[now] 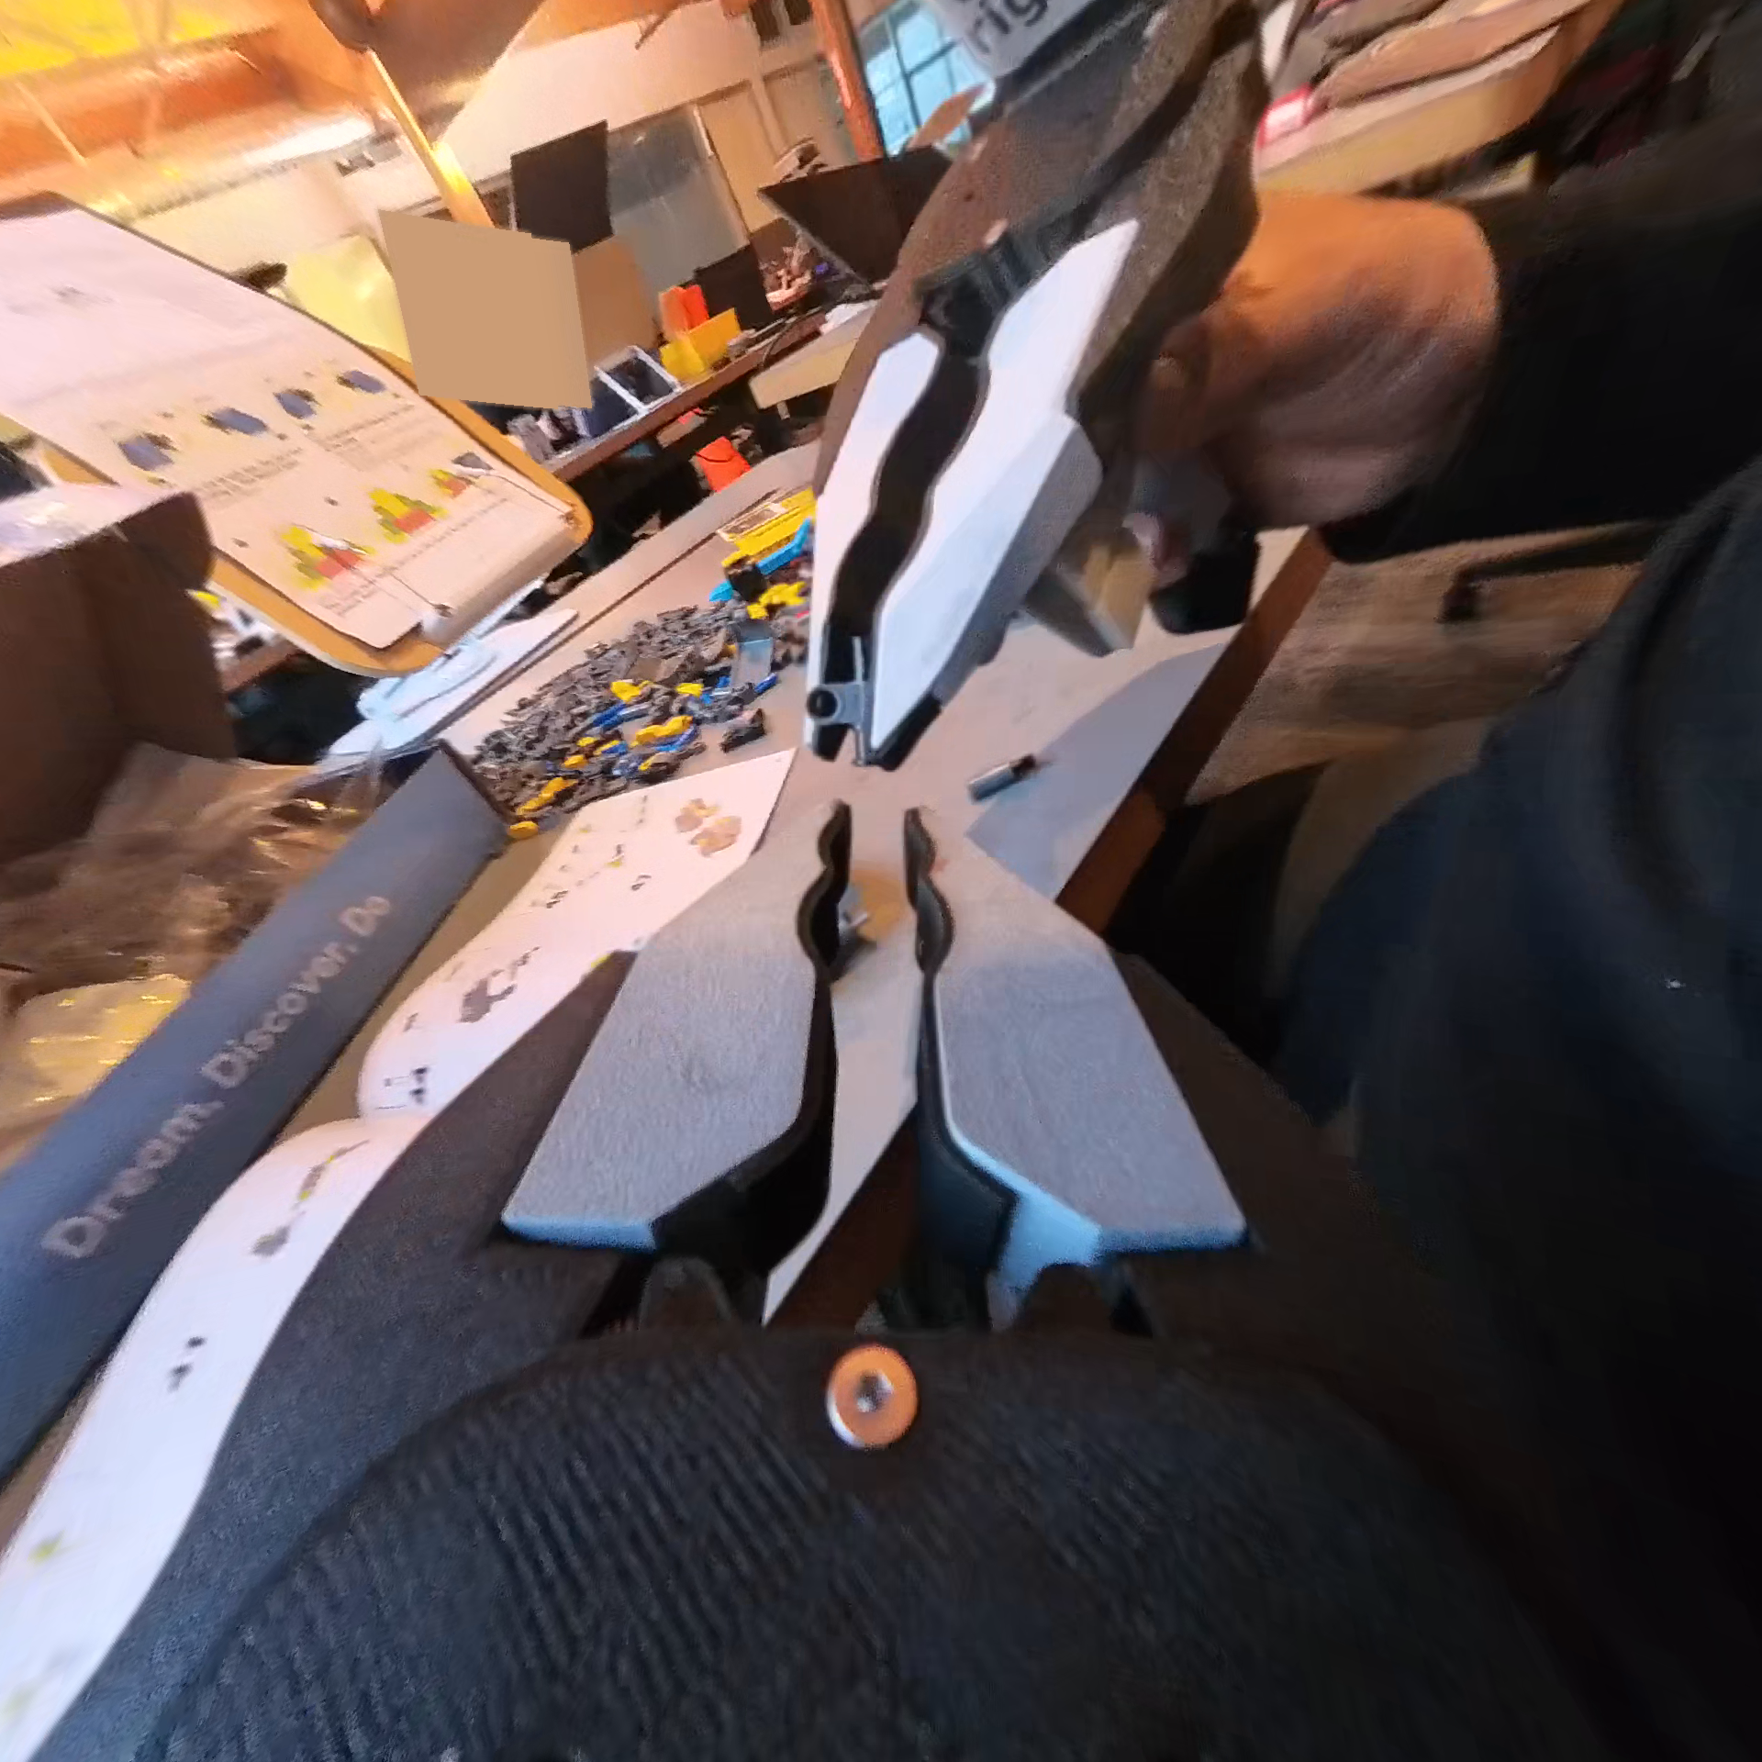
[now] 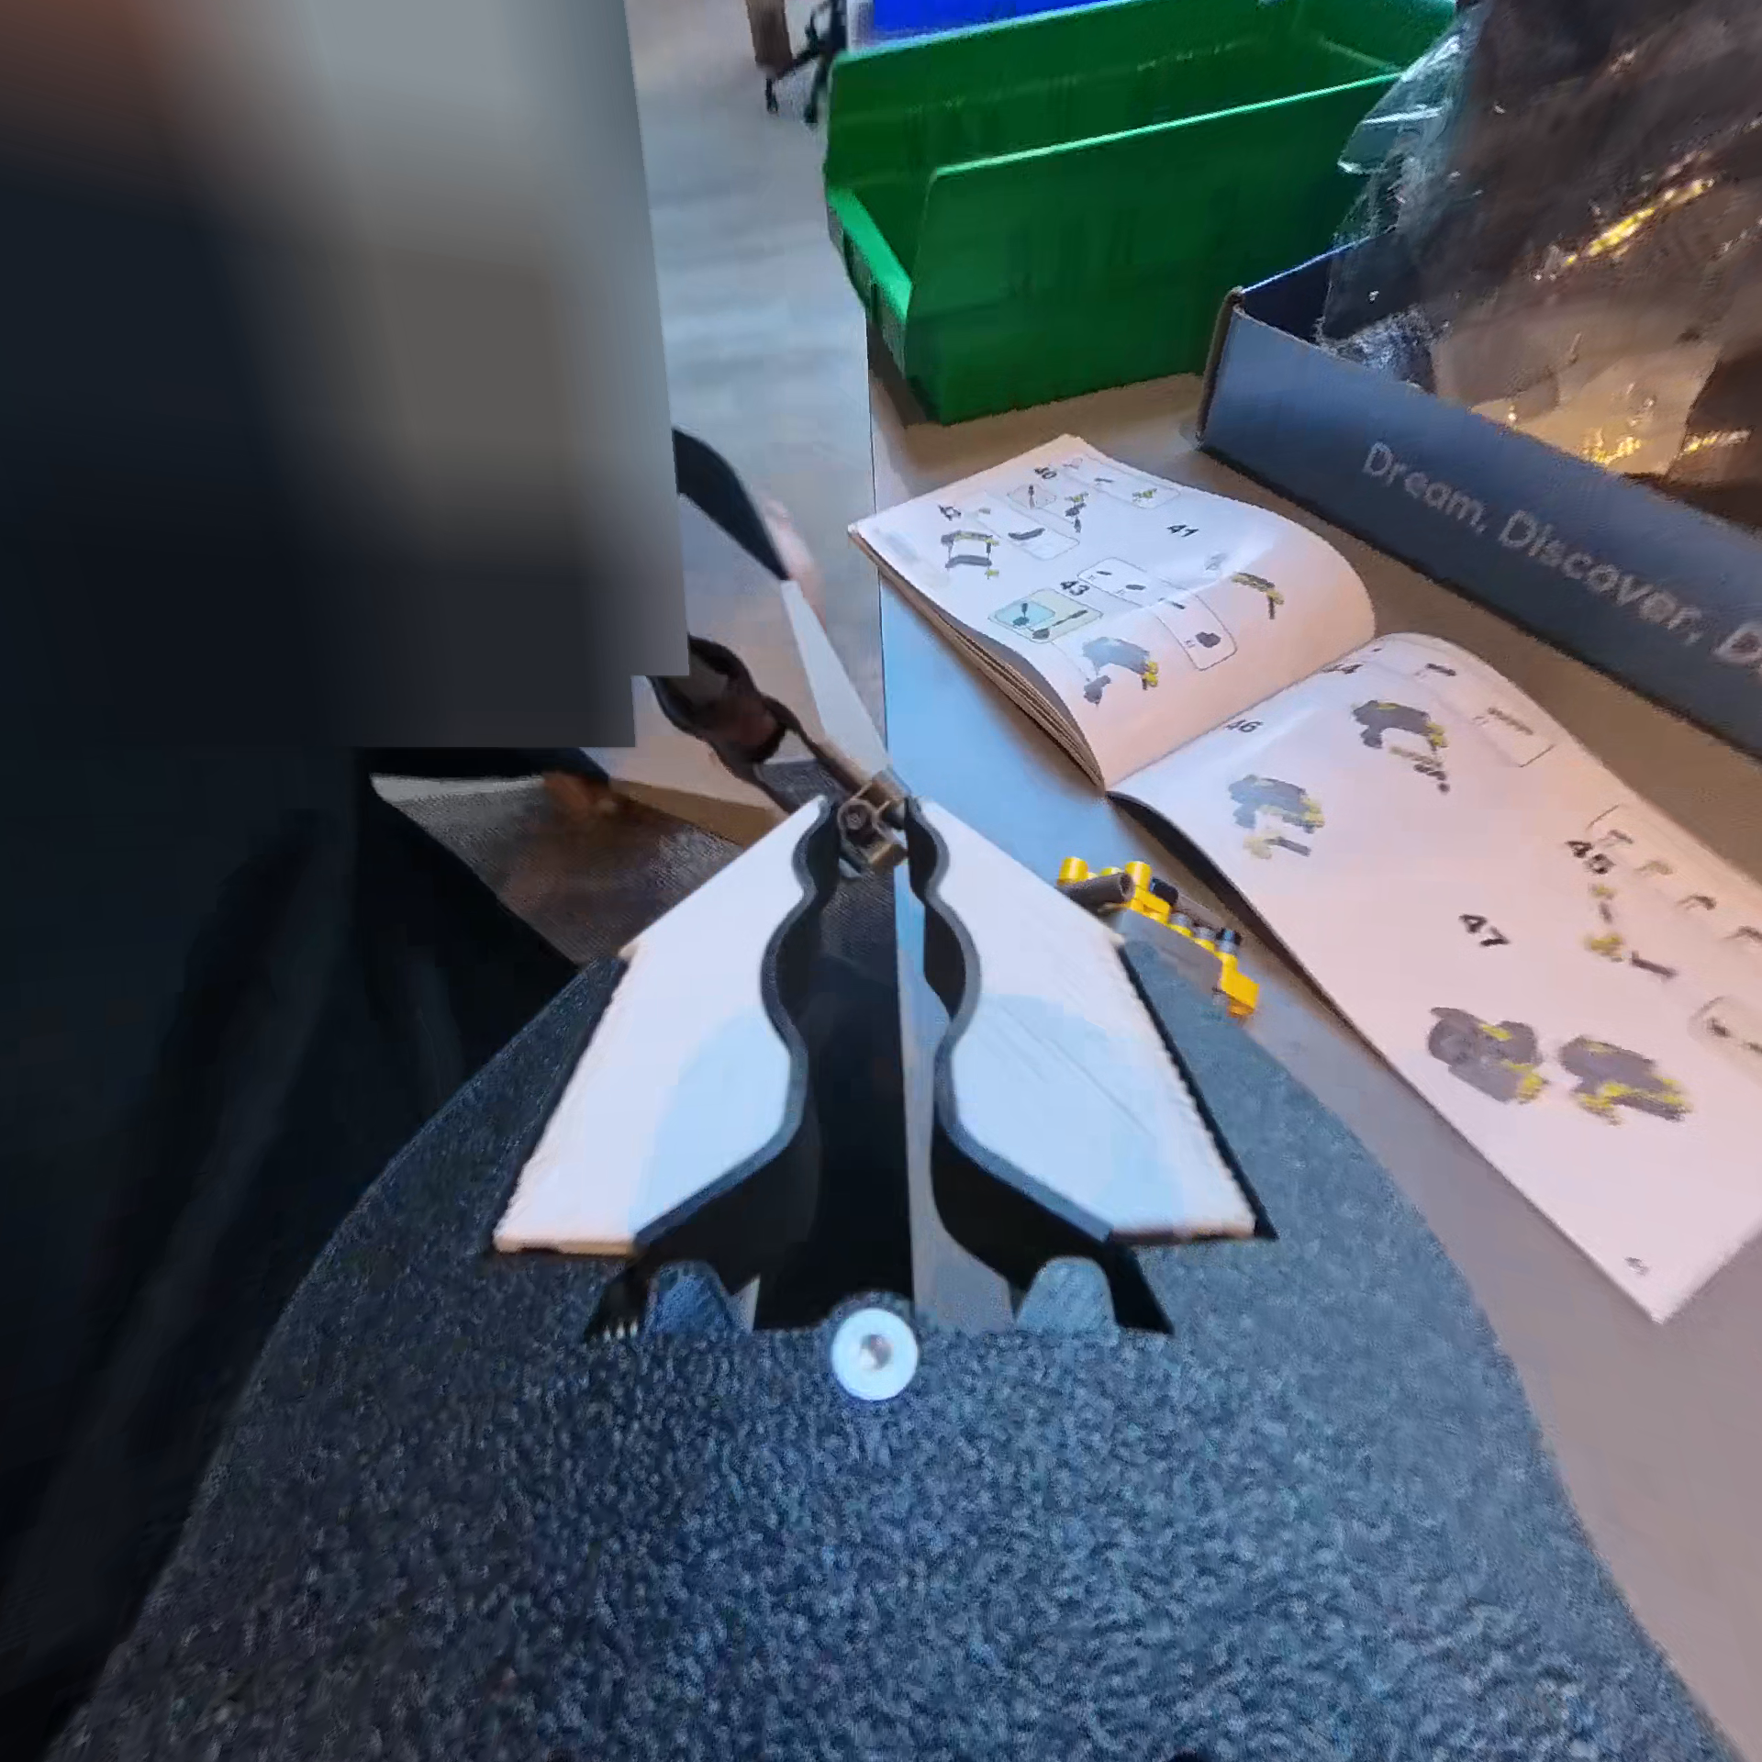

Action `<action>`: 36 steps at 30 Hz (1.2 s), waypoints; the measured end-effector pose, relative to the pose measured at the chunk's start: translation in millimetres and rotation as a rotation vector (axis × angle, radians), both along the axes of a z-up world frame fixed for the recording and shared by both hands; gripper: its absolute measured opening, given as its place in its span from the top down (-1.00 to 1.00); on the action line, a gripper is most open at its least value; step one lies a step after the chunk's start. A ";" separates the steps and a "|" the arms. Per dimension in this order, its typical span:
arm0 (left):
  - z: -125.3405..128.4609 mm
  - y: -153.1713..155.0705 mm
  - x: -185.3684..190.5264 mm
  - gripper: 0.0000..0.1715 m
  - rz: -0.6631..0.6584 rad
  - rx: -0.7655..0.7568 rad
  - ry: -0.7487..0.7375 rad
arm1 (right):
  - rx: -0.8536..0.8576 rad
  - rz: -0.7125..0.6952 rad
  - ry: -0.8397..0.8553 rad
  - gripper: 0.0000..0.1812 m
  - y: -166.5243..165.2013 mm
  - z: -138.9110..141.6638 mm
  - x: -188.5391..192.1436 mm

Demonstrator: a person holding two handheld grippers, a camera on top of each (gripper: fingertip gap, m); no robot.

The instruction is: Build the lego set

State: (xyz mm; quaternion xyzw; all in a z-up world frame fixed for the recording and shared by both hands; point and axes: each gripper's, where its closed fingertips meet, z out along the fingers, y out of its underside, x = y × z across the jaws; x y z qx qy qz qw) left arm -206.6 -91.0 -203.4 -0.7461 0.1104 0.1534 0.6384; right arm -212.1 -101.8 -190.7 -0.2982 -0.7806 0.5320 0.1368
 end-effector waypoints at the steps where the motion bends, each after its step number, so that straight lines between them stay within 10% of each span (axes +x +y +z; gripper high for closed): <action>1: 1.1 0.8 3.4 0.85 -0.028 0.007 -0.028 | 0.030 0.014 0.014 0.86 0.2 -0.9 2.0; 28: 16.0 -8.7 50.4 0.86 -0.482 0.031 -0.527 | 0.002 0.368 0.117 0.86 -14.1 6.8 40.4; 36: 6.9 -6.7 49.3 0.88 -0.459 -0.004 -0.481 | 0.033 0.368 0.093 0.86 -11.6 -1.5 39.8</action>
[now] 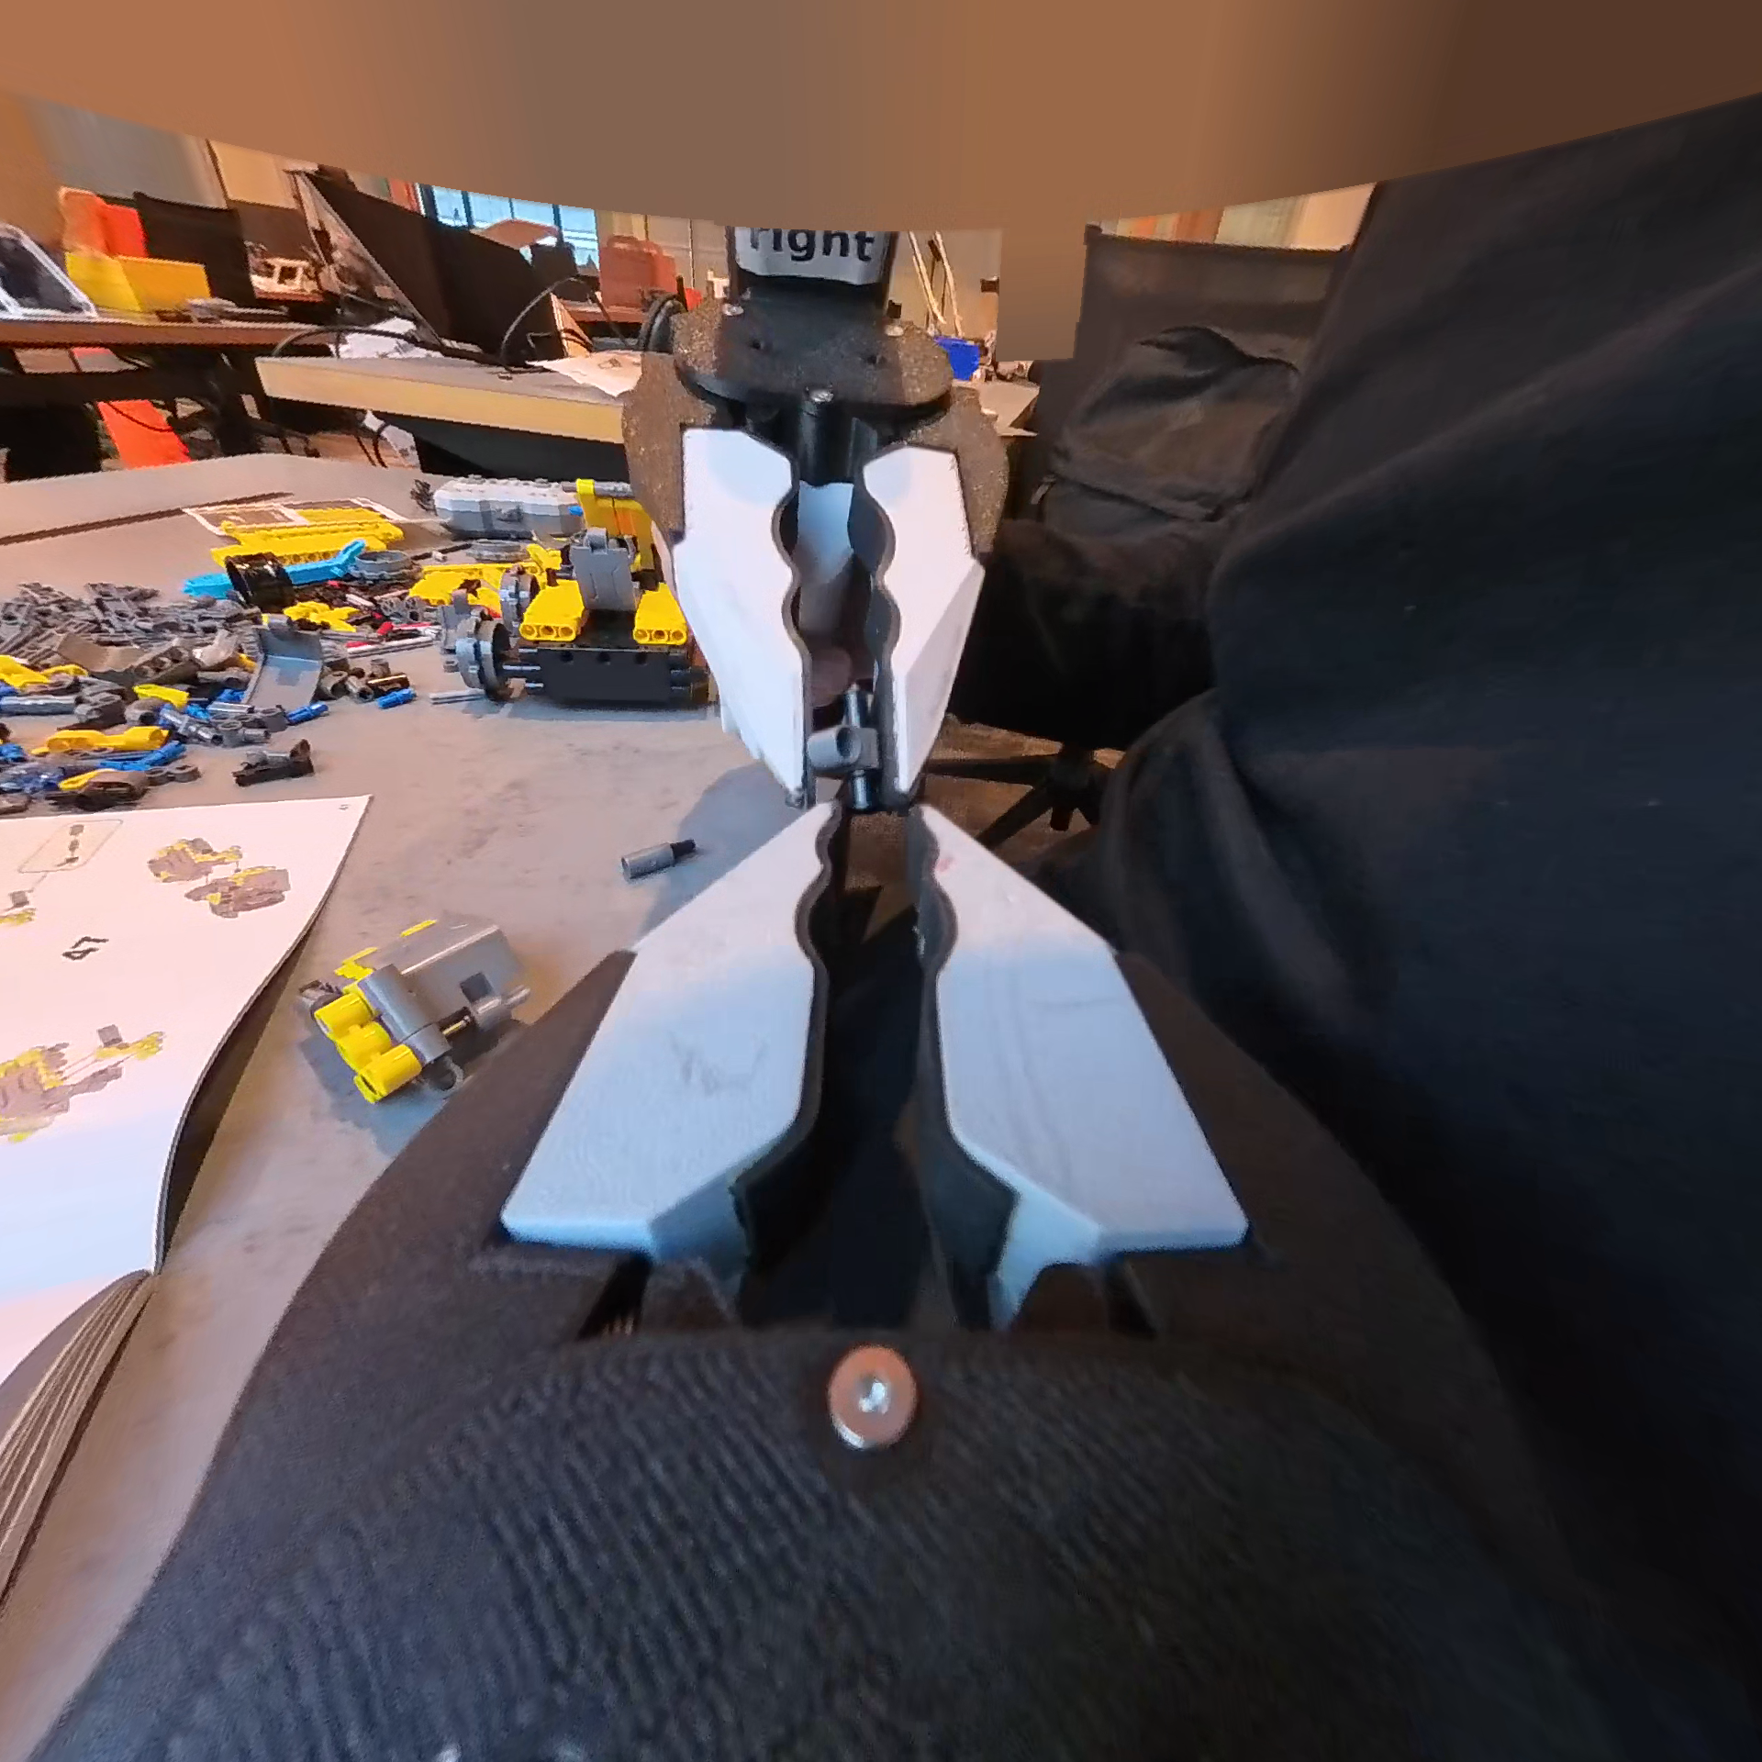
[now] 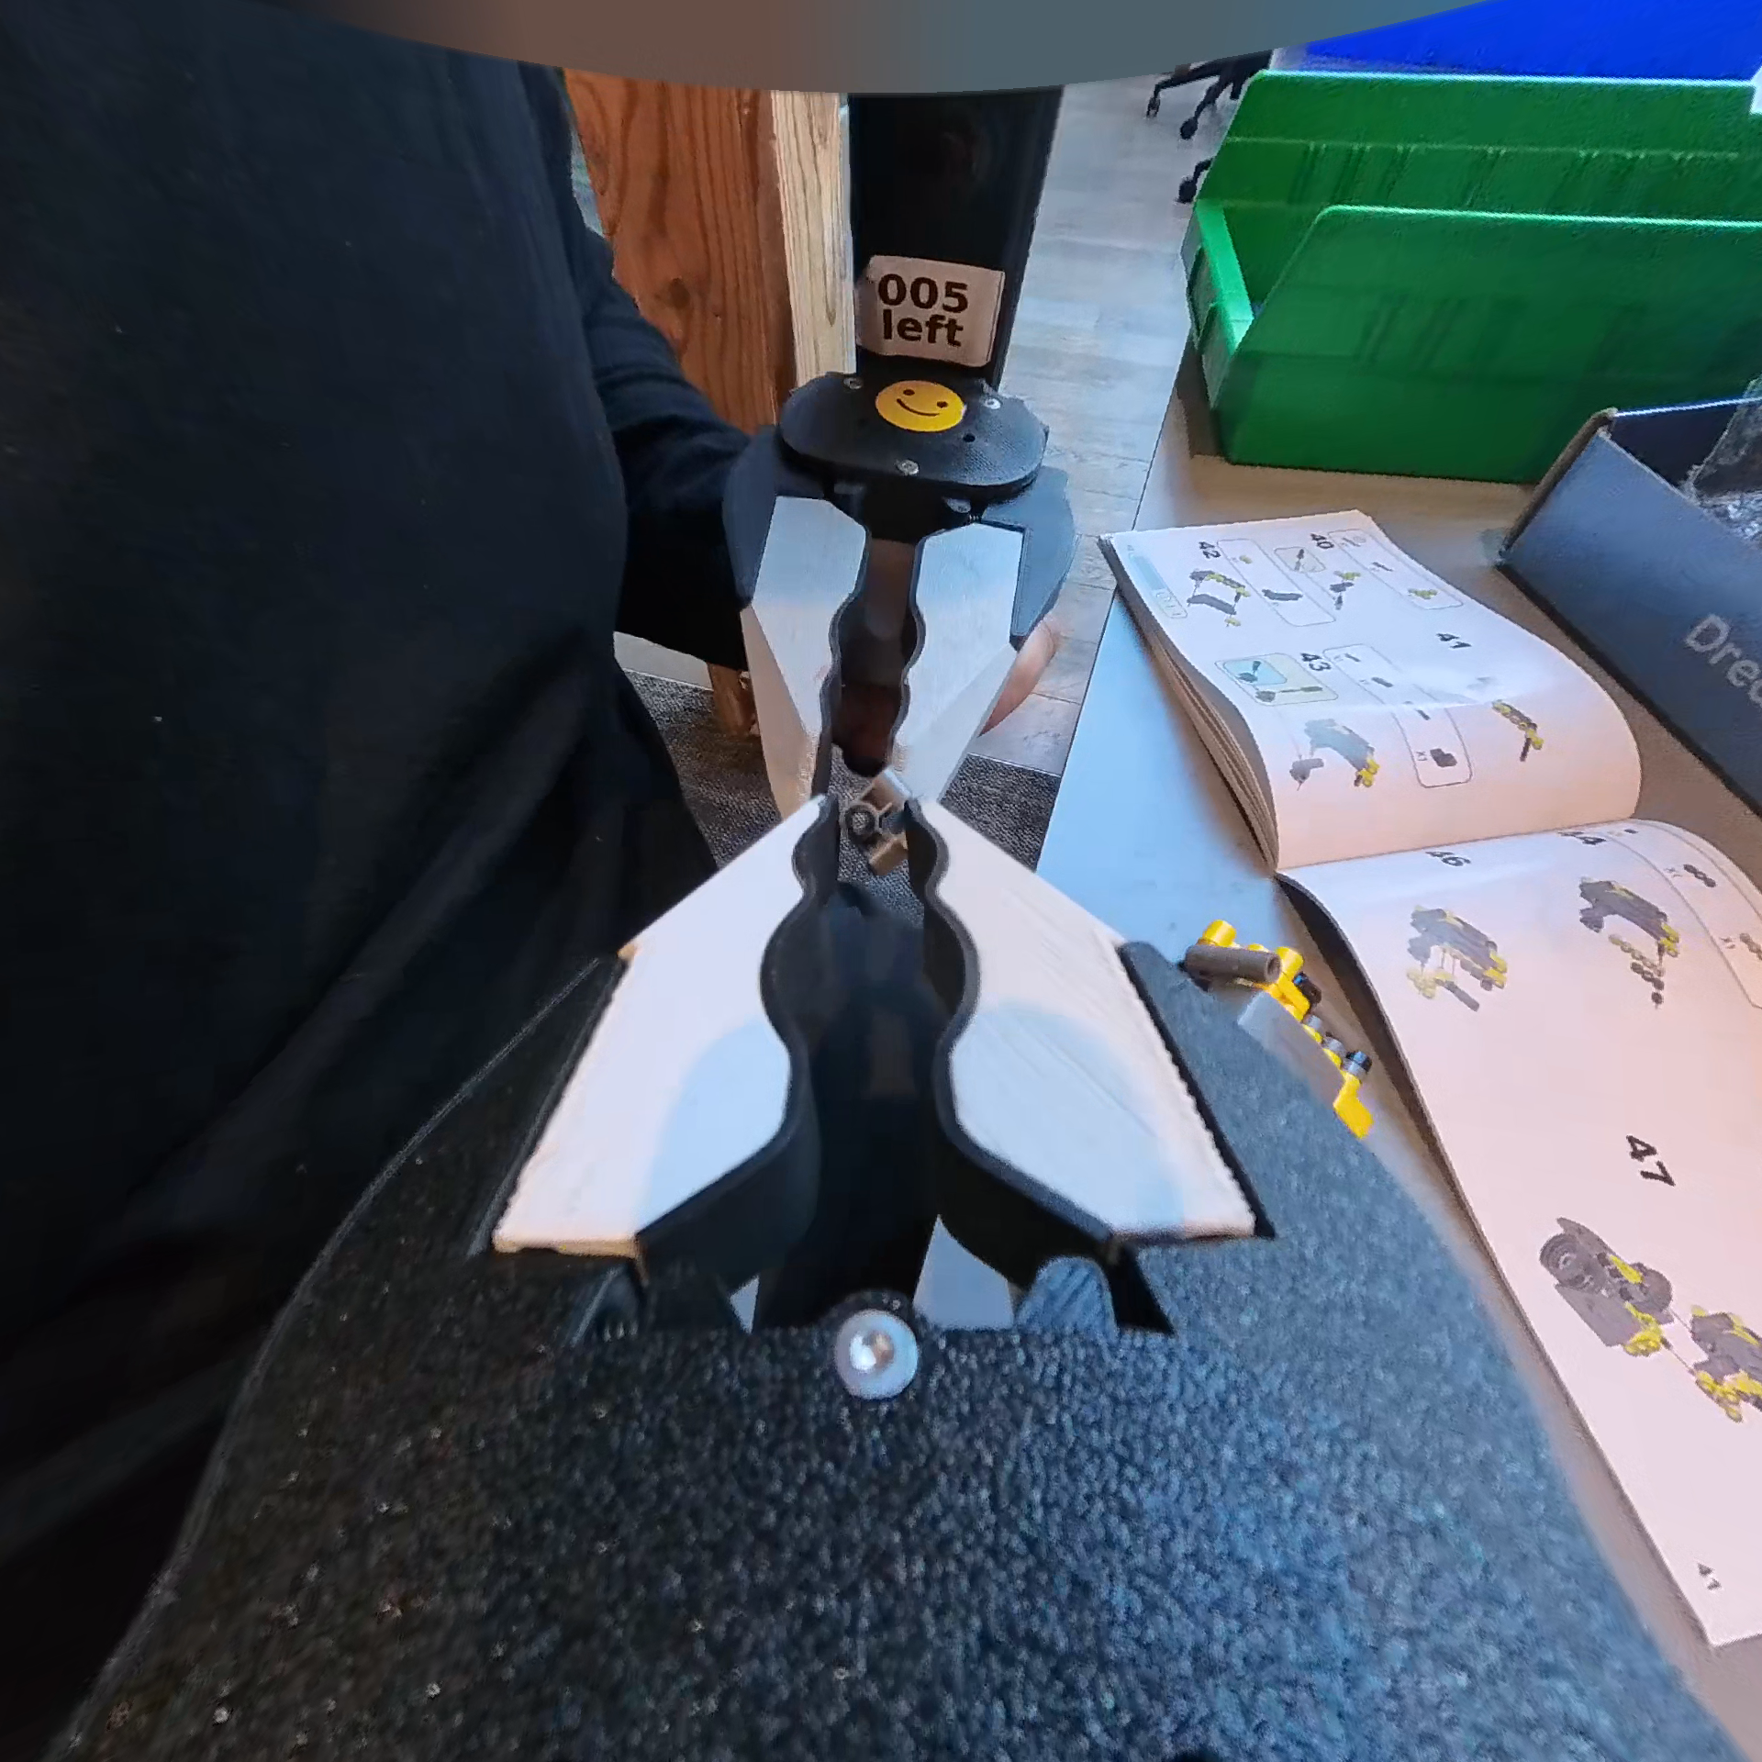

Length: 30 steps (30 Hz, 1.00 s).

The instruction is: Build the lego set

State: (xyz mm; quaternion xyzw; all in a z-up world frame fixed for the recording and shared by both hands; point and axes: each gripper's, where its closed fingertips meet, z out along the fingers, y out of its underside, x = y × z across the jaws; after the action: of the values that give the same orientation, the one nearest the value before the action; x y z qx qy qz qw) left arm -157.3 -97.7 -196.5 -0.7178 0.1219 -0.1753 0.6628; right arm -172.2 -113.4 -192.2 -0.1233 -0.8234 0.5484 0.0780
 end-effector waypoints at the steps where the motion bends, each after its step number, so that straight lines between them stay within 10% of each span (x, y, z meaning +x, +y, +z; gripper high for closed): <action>1: -1.1 0.2 0.0 0.88 0.000 -0.004 0.005 | 0.003 -0.003 0.001 0.86 0.3 -1.0 0.1; 30: -11.6 2.3 -8.7 0.89 0.008 -0.068 -0.051 | 0.062 -0.032 0.030 0.87 7.8 -12.8 -1.9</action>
State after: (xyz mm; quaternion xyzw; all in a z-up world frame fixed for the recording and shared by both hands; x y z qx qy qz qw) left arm -166.0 -95.3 -208.1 -0.7357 0.0960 -0.1947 0.6416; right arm -174.1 -105.5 -204.9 -0.1258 -0.8367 0.5229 0.1032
